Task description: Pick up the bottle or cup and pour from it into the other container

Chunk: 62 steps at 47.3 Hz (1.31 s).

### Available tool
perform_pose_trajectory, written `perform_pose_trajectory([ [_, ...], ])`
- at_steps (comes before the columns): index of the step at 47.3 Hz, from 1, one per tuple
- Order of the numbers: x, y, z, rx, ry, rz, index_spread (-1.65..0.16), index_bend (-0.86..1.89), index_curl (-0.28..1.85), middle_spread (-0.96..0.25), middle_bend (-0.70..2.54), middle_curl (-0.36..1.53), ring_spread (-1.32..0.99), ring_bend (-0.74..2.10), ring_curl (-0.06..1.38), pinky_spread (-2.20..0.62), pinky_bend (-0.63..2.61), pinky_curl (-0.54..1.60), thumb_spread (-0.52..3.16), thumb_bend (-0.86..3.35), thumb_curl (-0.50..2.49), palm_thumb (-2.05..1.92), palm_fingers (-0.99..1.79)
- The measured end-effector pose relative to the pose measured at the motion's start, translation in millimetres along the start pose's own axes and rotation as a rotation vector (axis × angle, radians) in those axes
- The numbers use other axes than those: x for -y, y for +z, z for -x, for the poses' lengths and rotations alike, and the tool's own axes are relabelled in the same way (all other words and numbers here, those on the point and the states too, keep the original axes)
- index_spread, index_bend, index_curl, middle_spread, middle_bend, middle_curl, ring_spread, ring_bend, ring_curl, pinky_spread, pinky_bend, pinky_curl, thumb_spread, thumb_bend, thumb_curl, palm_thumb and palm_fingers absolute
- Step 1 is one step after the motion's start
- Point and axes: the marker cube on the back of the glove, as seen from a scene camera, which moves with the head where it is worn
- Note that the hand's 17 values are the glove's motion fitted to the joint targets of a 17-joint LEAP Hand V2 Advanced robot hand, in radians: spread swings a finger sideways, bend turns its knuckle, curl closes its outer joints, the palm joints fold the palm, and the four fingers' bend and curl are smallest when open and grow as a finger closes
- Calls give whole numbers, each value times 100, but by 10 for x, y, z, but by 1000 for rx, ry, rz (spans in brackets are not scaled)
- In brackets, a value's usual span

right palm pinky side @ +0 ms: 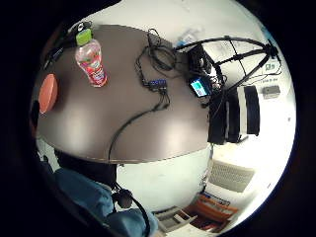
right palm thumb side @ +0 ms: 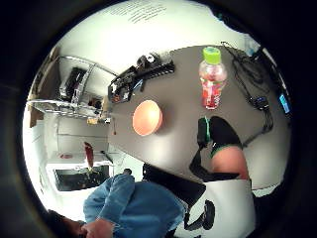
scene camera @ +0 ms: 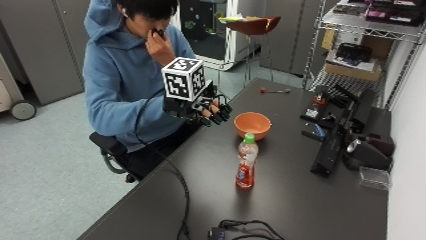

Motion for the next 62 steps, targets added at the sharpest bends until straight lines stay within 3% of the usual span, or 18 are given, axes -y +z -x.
perform_pose_trajectory([
  [8,-31,-21,-223,48,0,-33,-26,23,17,5,23,13,10,23,10,19,27,14,68,37,21,67,30],
  [19,-22,-8,-654,182,-29,-108,-31,18,23,6,18,18,13,23,14,23,27,20,88,29,29,73,25],
  [43,86,225,-1400,361,19,-153,-33,14,23,5,20,26,13,30,21,26,32,29,95,0,37,65,10],
  [62,36,153,-1523,459,37,-171,-33,15,24,5,20,29,13,32,24,26,32,31,96,-3,40,61,8],
])
